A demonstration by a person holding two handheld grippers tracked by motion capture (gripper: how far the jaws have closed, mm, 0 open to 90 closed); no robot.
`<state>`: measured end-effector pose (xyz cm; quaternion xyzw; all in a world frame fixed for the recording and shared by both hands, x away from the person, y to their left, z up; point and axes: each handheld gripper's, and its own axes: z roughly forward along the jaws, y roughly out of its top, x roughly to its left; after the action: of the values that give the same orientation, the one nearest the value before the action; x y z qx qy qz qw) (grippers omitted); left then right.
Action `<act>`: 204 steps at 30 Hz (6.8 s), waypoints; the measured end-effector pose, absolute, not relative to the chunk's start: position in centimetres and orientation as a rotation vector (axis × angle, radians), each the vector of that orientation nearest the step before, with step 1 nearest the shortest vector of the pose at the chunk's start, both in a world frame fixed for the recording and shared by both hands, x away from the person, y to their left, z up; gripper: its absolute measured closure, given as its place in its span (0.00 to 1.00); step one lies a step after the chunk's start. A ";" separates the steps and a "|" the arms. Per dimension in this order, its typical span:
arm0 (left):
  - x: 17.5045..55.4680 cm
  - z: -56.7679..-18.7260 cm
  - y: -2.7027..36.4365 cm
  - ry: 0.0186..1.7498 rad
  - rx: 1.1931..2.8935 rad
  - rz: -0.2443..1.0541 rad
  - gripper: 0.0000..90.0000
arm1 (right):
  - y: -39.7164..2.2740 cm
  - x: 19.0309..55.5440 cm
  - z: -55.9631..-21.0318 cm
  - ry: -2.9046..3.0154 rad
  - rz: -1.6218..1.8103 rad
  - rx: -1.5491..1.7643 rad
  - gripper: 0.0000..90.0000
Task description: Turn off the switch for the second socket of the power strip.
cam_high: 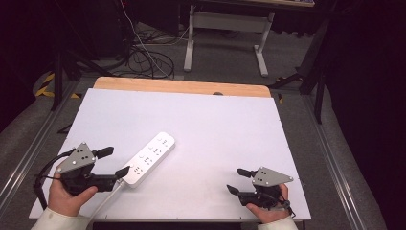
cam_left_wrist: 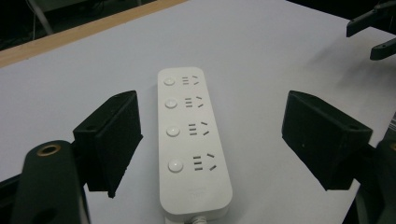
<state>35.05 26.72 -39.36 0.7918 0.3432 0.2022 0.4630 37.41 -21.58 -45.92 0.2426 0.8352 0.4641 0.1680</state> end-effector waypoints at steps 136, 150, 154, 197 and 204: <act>44.2 -45.4 21.7 1.054 2.262 0.427 1.00 | -21.5 37.5 -46.2 2.399 1.317 0.683 0.41; 44.3 -45.4 21.7 1.072 2.255 0.400 1.00 | -21.4 37.5 -46.3 2.401 1.316 0.683 0.41; 44.0 -44.7 21.3 1.069 2.242 0.418 1.00 | -21.4 37.5 -46.3 2.400 1.316 0.684 0.41; 41.0 -40.0 21.3 0.915 2.029 0.452 0.47 | -21.6 37.5 -46.3 2.398 1.316 0.685 0.41; 40.3 -39.2 22.0 0.899 1.992 0.451 0.37 | -21.6 37.5 -46.3 2.398 1.316 0.690 0.41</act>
<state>40.27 21.96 -39.18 0.8019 0.3618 0.1814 0.4395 37.46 -21.63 -46.34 0.2414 0.8391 0.4607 0.1596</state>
